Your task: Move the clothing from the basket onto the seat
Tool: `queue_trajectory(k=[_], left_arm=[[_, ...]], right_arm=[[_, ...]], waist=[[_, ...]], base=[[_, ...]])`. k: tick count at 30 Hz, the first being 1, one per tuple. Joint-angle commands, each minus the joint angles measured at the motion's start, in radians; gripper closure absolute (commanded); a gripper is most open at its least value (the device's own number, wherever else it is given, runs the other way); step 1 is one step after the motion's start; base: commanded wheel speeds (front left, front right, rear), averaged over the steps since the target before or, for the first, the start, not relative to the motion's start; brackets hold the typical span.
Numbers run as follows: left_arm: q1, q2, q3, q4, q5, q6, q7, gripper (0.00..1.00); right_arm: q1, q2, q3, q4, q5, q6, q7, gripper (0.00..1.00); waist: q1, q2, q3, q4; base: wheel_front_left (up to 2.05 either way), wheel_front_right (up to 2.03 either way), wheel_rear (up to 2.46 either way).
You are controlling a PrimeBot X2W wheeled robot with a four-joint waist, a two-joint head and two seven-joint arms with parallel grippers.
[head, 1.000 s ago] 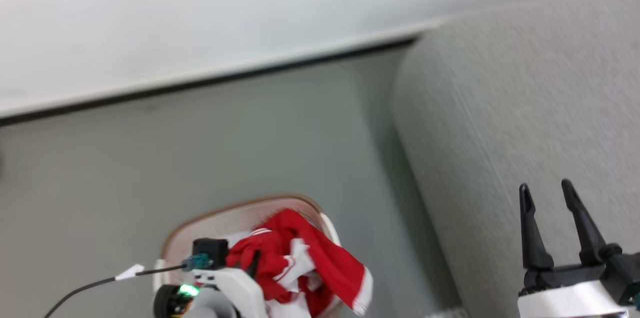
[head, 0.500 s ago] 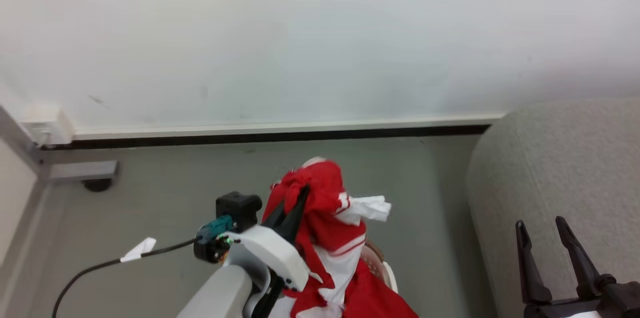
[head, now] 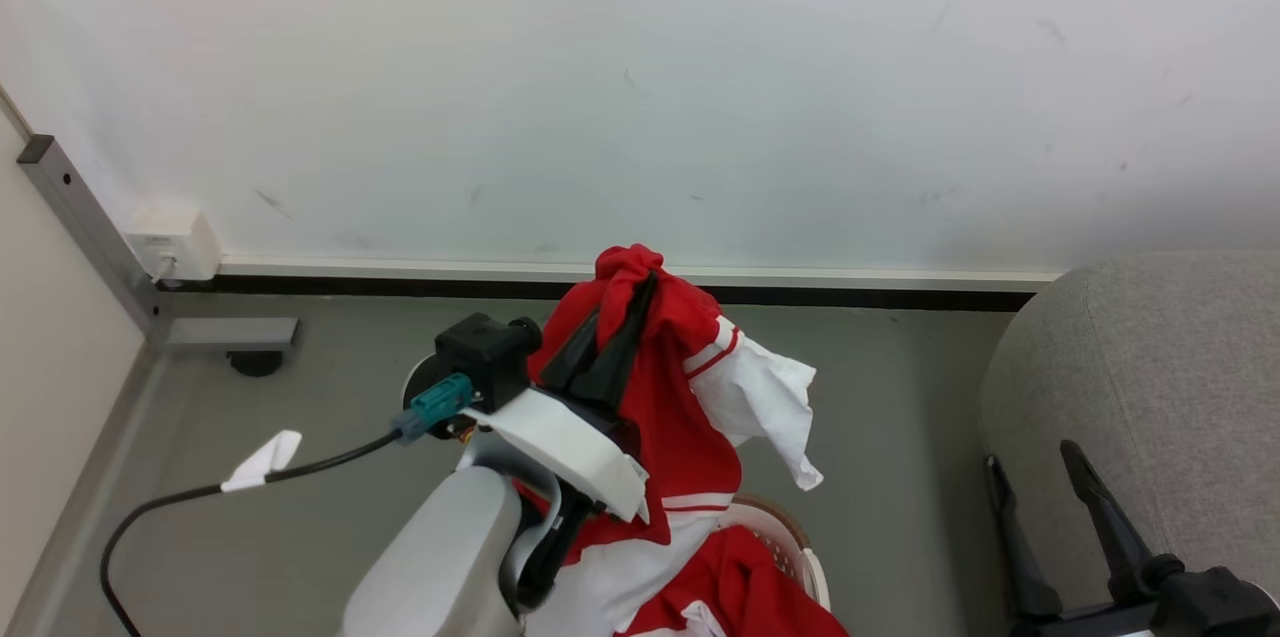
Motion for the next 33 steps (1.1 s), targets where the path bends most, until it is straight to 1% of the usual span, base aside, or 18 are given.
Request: queue_trajectory(k=[1,4,8,13,20,25,29,33], left_arm=[[-0.008,0.004,-0.001,-0.006,0.011,-0.003,-0.001,1.00],[0.000,0.004,-0.004,-0.015,0.010,-0.003,-0.001,1.00],[0.014,0.002,-0.022,-0.024,-0.001,-0.003,-0.001,1.00],[0.021,0.000,-0.056,-0.025,-0.020,-0.003,-0.001,1.00],[0.026,-0.002,-0.139,-0.031,-0.053,-0.003,-0.001,1.00],[0.026,-0.003,-0.214,-0.043,-0.083,-0.003,-0.001,1.00],[0.027,-0.003,-0.291,-0.044,-0.116,-0.003,-0.001,1.00],[0.023,-0.003,-0.341,-0.047,-0.133,-0.003,-0.001,1.00]], right_arm=[[0.006,-0.008,0.009,-0.001,0.006,-0.002,0.000,0.00],[-0.004,-0.024,0.057,0.009,0.021,-0.002,0.000,0.00],[-0.034,-0.057,0.148,0.037,0.027,-0.002,0.000,0.00],[-0.082,-0.089,0.260,0.099,0.031,-0.002,0.000,0.00],[-0.159,-0.083,0.370,0.196,0.046,-0.002,0.000,0.00],[-0.204,-0.065,0.422,0.260,0.064,-0.002,0.000,0.00],[-0.227,-0.048,0.425,0.301,0.047,-0.002,0.000,0.00],[-0.243,-0.035,0.414,0.328,0.029,-0.002,0.000,0.00]], waist=[[0.0002,0.0000,-0.001,0.003],[0.0002,0.0000,0.000,0.009],[0.0002,0.0000,-0.001,0.021],[0.0002,0.0000,-0.008,0.047],[0.0002,0.0000,-0.022,0.107],[0.0002,0.0000,-0.030,0.157],[0.0002,0.0000,-0.033,0.190],[0.0002,0.0000,-0.031,0.209]], base=[[0.00,0.00,0.00],[0.00,0.00,0.00],[0.00,0.00,0.00],[0.00,0.00,0.00],[0.00,0.00,0.00],[0.00,0.00,0.00],[0.00,0.00,0.00],[0.00,0.00,0.00]])
